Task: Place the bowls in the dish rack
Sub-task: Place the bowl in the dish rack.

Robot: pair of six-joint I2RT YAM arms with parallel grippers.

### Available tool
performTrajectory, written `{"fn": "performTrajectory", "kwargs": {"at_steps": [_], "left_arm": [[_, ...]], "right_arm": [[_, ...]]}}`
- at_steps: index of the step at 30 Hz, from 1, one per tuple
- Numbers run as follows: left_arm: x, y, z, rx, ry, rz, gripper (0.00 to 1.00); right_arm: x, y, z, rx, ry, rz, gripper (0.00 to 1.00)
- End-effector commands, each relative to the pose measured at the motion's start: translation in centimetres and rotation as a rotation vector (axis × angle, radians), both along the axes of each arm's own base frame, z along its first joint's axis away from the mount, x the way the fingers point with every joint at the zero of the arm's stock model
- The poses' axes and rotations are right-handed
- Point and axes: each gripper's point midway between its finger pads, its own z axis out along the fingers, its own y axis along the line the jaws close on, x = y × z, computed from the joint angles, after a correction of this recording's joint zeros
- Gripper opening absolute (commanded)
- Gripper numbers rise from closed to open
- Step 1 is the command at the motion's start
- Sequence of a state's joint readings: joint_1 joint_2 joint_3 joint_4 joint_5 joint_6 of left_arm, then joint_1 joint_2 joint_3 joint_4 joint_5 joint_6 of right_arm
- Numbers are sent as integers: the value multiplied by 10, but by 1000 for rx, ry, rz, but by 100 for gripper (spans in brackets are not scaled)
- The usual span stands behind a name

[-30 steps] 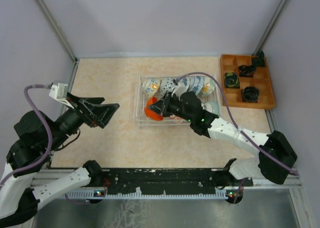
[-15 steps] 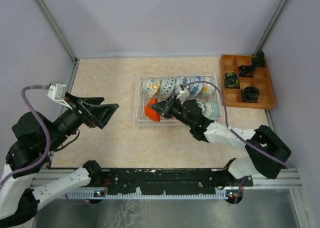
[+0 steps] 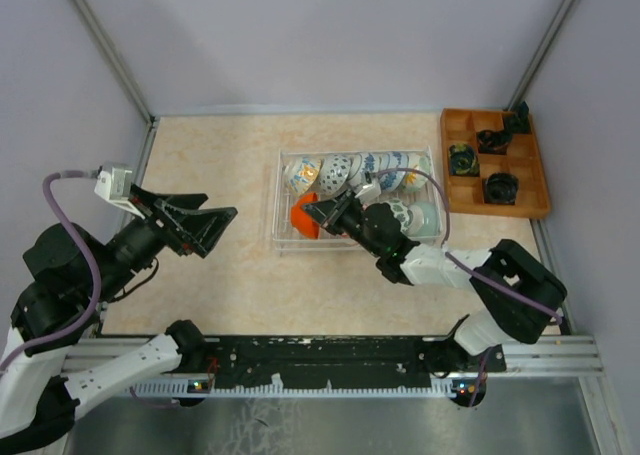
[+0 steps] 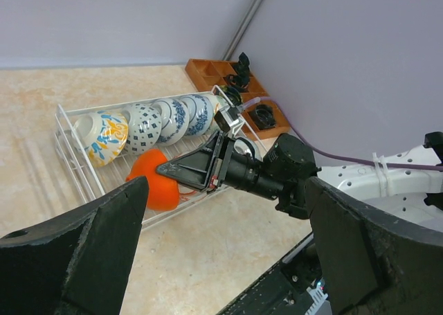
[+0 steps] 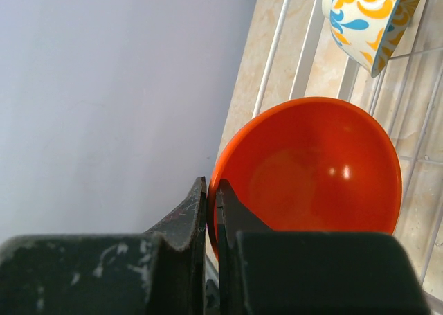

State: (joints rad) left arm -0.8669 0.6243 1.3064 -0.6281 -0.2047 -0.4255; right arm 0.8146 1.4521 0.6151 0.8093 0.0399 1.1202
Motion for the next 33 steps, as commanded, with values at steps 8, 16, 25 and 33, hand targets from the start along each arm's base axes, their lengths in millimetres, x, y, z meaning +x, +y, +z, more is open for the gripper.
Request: {"fn": "performTrajectory", "kwargs": {"at_steps": [8,16,25,33], "left_arm": [[-1,3,7,4,-31,2,100],[-1,2,8,9,-33,0,100],[1,0,7,18,-31,-2,100],[3,-1,7,20,-29,0,100]], "right_arm": [[15,5,4,69,-28,-36,0],[19,7,-10,46,-6,-47,0],[22,11,-26,22,23,-41,0],[21,16,-28,34,26,-24,0]]}}
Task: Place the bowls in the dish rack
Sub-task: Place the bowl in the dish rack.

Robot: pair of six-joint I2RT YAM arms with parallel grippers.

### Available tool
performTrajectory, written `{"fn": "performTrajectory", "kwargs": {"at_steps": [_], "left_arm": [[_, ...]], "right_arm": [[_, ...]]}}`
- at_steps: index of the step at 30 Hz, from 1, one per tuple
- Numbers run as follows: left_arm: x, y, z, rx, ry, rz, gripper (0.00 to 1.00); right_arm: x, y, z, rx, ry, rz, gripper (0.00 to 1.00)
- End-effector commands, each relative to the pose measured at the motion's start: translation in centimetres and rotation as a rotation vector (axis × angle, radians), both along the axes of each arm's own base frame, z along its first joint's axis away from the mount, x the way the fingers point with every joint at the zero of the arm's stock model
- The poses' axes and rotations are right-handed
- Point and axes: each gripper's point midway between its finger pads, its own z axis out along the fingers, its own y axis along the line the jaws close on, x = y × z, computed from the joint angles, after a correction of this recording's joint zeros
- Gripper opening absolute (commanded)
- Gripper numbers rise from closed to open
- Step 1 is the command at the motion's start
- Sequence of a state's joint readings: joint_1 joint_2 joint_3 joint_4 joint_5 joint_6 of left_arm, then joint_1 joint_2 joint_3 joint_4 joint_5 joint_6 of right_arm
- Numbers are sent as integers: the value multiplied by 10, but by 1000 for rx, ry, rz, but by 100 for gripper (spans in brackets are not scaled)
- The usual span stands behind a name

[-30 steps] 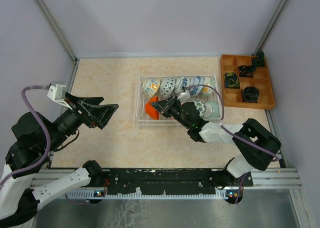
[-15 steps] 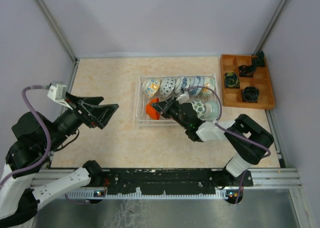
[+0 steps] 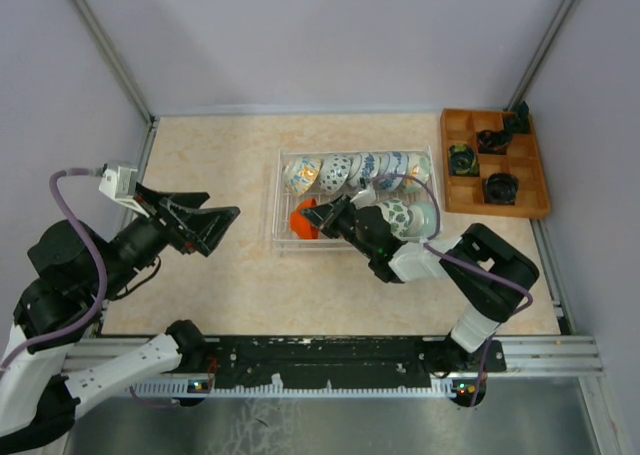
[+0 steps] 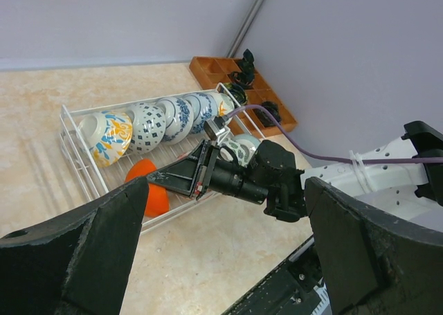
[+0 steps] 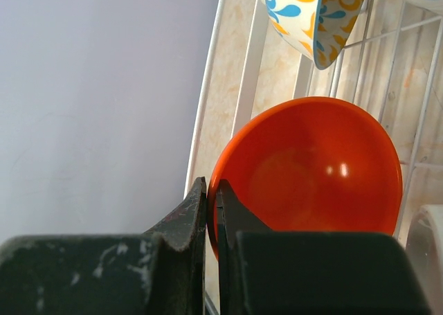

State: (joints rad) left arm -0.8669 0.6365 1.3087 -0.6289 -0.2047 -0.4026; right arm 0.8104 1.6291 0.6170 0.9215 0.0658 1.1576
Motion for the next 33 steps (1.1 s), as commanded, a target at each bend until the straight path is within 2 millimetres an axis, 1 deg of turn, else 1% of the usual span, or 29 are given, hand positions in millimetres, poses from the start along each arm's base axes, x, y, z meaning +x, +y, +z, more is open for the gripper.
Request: {"fn": "performTrajectory", "kwargs": {"at_steps": [1,3,7,12,16,17,21,30,31,32,33], "left_arm": [[0,1,8,-5,-20,-1,100],[0,0,8,-5,-20,-2,100],[0,1,8,-6,-20,-2,100],[0,-1,5,-6,-16,-8,100],[1,-5,4,-8,-15,-15,100],[1,-6,4,-9,-14,-18,100],[2,-9,2,-7,-8,-24,100],[4,-16,-4,-7,8,-43,100],[4,-17,-4,-7,9,-44,100],[4,-18,-5,-6,11,-46,100],[5,-19,-6,-6,13,-47,100]], "right_arm": [[5,7,19,55,-42,7,0],[4,6,16,50,-36,4,0],[3,1,5,10,-8,-7,0],[2,-12,-10,-106,37,-47,0],[0,-23,-20,-150,62,-66,4],[0,-25,-22,-157,69,-69,7],[-2,-35,-28,-193,87,-86,8],[-5,-61,-25,-324,82,-147,13],[-5,-64,-24,-340,80,-152,15],[-6,-66,-23,-352,77,-153,19],[-6,-68,-22,-362,74,-158,27]]}}
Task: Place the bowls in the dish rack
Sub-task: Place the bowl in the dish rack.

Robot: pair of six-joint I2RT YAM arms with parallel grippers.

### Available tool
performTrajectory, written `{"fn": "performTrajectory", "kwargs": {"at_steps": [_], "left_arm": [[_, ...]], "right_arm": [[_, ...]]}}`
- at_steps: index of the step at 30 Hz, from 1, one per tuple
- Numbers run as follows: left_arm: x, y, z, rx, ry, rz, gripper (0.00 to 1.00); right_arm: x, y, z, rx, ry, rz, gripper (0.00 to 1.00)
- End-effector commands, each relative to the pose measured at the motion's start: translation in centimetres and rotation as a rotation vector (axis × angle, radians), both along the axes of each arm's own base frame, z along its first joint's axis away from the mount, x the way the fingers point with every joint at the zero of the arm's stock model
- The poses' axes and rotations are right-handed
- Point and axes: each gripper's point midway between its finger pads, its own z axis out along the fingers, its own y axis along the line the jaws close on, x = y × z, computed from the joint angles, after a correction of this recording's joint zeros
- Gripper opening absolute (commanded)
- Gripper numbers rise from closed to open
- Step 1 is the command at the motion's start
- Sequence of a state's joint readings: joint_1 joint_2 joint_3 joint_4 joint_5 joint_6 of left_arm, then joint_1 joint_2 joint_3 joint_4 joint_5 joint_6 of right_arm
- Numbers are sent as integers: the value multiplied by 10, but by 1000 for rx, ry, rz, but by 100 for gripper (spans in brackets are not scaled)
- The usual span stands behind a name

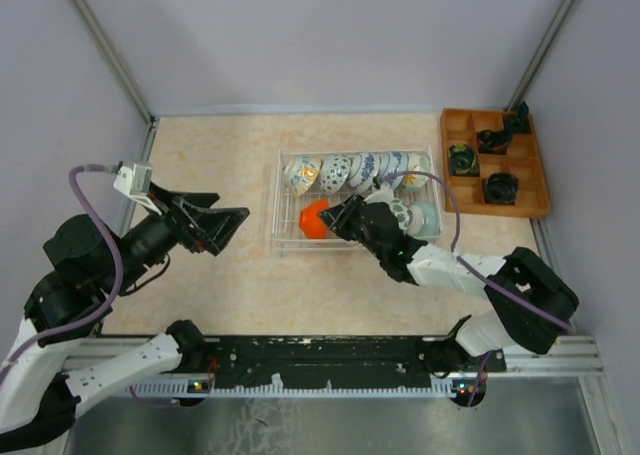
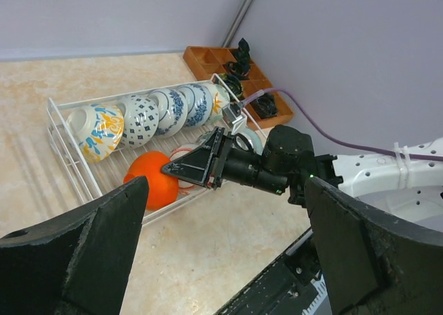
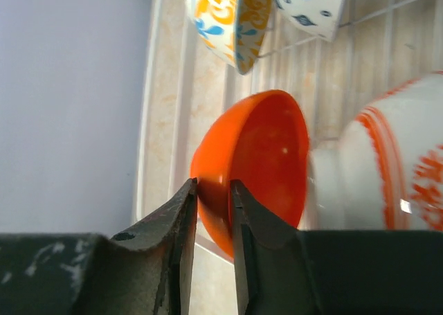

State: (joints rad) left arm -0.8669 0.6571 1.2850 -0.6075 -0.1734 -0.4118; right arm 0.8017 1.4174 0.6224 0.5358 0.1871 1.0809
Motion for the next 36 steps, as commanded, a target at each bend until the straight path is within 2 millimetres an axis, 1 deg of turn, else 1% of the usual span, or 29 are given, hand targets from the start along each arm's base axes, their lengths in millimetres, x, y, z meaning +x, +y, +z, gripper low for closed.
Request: {"fn": "performTrajectory", "kwargs": {"at_steps": [1,2,3,7,9,11,14,15,16,18,23,26,29,30,32,36], "left_arm": [[2,-7,1,-18,-4,-17,100],[2,-8,0,-15,-1,-20,100],[2,-9,-1,-14,0,-23,100],[4,-13,-6,-8,13,-26,100],[6,-14,-9,-3,18,-27,100],[8,-16,-13,4,24,-24,100],[14,-22,-25,28,55,-15,100],[16,-25,-30,38,68,-15,100],[19,-28,-37,49,84,-14,100],[27,-35,-53,90,122,-5,100],[45,-47,-95,181,212,36,100],[57,-59,-116,227,251,42,99],[68,-74,-134,258,278,35,98],[74,-77,-141,269,288,43,98],[86,-82,-156,285,312,58,95],[110,-92,-187,293,378,54,85]], "right_arm": [[-4,-30,-16,-177,22,-47,36],[-5,-32,-14,-184,18,-49,44],[-5,-34,-12,-193,9,-52,47],[-7,-44,1,-214,-19,-74,47],[-8,-49,9,-224,-35,-82,53],[-10,-55,16,-232,-51,-91,56],[-12,-64,27,-252,-72,-107,54],[-12,-65,31,-259,-83,-108,50],[-12,-65,33,-275,-94,-101,45],[-11,-66,38,-300,-98,-97,43],[-15,-64,50,-294,-133,-78,49],[-22,-67,64,-289,-160,-68,51],[-33,-72,84,-280,-191,-39,57],[-39,-75,93,-269,-204,-27,57],[-49,-82,104,-269,-218,-5,59],[-74,-96,120,-274,-223,43,63]]}}
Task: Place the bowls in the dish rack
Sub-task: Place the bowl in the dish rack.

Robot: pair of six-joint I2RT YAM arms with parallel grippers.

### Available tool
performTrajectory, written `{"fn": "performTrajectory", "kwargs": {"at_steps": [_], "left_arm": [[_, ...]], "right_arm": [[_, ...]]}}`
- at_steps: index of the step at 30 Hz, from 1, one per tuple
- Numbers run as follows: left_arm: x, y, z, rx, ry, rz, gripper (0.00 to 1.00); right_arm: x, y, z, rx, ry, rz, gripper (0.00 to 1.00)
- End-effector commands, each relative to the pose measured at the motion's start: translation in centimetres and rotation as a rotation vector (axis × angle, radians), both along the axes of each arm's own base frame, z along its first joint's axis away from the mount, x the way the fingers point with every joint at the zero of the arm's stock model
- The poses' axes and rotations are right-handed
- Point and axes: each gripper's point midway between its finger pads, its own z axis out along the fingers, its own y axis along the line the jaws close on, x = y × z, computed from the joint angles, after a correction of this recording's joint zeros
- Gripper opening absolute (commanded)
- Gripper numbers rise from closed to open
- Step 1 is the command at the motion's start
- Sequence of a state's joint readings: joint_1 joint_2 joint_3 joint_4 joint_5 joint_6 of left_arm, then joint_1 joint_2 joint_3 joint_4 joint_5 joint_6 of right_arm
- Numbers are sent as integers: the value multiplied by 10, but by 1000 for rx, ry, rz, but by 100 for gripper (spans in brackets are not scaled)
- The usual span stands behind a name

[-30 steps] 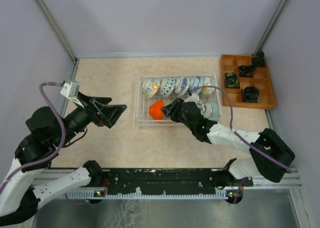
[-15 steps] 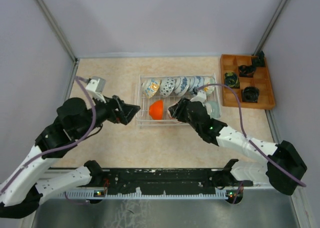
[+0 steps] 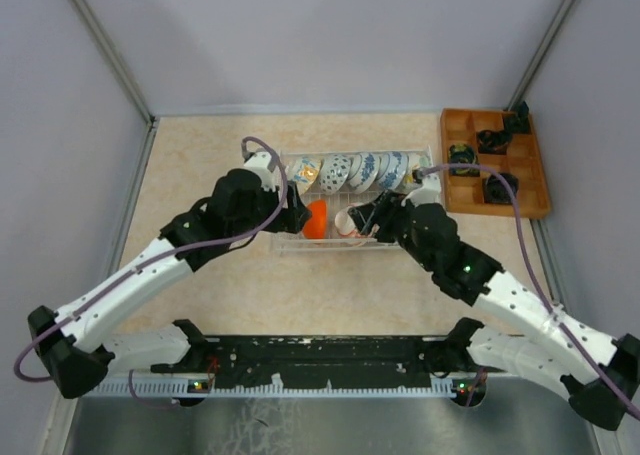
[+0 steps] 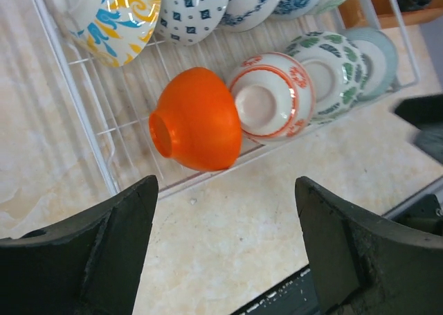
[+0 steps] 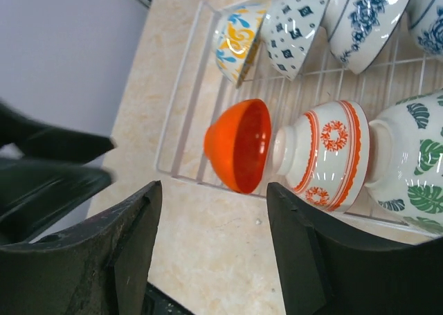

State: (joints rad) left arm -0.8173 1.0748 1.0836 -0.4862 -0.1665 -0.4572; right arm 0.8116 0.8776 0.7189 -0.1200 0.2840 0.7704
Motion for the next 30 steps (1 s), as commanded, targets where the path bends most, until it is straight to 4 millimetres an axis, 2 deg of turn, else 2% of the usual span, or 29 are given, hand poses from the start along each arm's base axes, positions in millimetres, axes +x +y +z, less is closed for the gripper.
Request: {"fn": "performTrajectory", "kwargs": {"at_steps": [1,4,10,14,18,21,24,30], "left_arm": [[27,-14,-17,-42,23,13,85],[41,-16,-39,-9,55,43,82],[59,-29,-85,18,128,54,73],[62,-38,-115,40,203,56,71],[61,-52,-133,24,267,26,71],[59,-60,-138,2,287,11,71],[60,-57,-136,4,274,38,77],[60,-48,-89,-55,180,62,87]], "right_arm": [[-26,-15,42,5,-53,65,63],[-41,-26,53,7,-59,84,64],[-65,-45,55,21,-48,103,66],[-75,-53,52,28,-42,113,66],[-83,-52,47,28,-34,148,66],[-88,-52,47,35,-42,167,67],[-92,-54,50,37,-56,184,67],[-92,-49,46,-13,-69,224,75]]}}
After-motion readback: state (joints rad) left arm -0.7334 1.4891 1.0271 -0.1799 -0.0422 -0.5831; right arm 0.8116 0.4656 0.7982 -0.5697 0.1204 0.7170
